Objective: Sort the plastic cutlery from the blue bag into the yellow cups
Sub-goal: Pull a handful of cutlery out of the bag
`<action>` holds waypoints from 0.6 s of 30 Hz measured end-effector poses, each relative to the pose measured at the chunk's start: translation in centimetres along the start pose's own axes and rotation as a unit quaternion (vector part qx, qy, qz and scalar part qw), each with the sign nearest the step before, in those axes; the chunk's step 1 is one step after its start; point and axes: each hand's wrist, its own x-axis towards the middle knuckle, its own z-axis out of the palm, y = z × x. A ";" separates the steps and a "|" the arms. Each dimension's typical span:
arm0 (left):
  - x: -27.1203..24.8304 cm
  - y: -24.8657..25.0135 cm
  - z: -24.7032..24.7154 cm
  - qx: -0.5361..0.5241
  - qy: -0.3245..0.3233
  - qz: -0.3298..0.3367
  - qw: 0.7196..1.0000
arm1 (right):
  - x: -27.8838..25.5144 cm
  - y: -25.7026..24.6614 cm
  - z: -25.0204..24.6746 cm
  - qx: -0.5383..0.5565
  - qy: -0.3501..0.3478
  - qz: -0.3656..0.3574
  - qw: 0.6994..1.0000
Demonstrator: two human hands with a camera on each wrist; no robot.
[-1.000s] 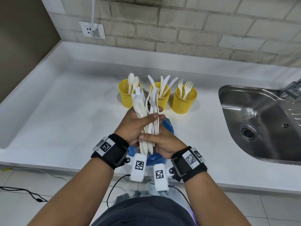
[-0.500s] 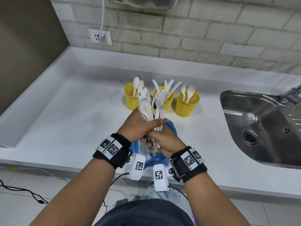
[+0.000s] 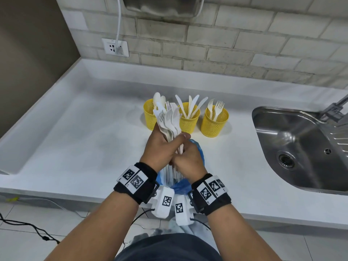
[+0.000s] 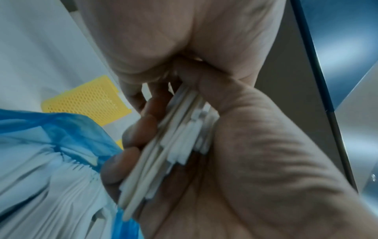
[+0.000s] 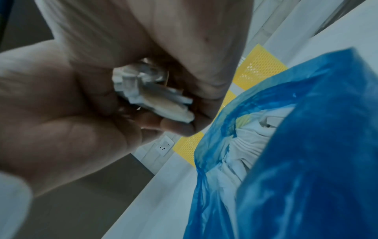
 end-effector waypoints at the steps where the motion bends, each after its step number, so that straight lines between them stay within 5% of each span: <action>1: 0.0 0.0 -0.1 -0.008 0.000 -0.006 1.000 | -0.1 -0.2 -0.1 0.003 -0.010 0.001 1.000; 8: -0.2 0.1 -0.7 -0.060 -0.036 -0.051 0.996 | -0.5 0.7 0.1 0.171 -0.063 0.046 0.982; 13: -0.7 -0.6 -0.2 -0.146 -0.082 -0.069 0.983 | -0.4 1.4 -0.6 0.117 -0.054 0.069 0.989; 18: -0.6 -0.5 0.5 -0.147 -0.007 -0.070 0.987 | 0.1 1.8 -0.5 0.063 -0.051 0.021 0.996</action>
